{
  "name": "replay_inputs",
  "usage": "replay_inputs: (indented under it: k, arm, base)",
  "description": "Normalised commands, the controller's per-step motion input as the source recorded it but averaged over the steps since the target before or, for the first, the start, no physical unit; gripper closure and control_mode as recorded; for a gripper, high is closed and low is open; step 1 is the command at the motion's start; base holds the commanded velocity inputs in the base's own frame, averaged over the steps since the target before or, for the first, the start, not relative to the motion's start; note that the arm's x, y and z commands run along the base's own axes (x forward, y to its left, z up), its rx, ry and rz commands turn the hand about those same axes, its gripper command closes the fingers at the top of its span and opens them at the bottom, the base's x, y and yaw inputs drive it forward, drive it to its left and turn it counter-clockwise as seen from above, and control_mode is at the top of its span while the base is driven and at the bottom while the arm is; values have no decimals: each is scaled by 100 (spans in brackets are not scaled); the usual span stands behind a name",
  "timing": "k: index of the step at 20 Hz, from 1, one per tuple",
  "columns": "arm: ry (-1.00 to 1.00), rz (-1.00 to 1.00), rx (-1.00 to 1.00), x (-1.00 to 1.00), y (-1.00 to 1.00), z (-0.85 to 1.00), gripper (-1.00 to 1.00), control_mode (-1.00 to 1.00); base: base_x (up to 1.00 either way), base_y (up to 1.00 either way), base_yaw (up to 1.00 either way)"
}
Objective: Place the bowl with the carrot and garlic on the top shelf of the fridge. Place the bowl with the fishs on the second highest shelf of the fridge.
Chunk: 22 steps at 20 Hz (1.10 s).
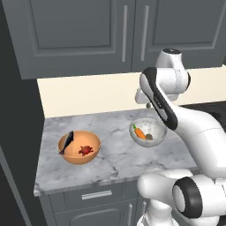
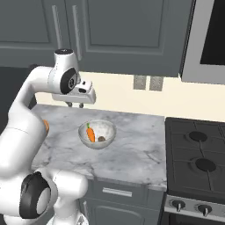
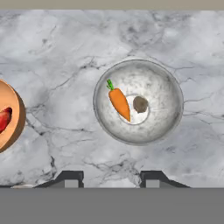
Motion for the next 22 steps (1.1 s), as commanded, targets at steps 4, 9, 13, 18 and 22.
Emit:
replay_inputs:
  k: [4,9,13,18,22]
  arm:
    - [-3,-22,17,-61,-64,-22,-100,-100]
    - [14,-53,31,-36,-99,-68,-100,-100]
    - [14,-41,37,-2,-97,-74,-100,-100]
    - [17,-15,8,51,-29,-53,-100,-100]
    - [22,-10,0,74,0,-53,-100,-100]
  base:
    - [0,0,0]
    - [0,0,0]
    - [0,0,0]
    - [0,0,0]
    - [0,0,0]
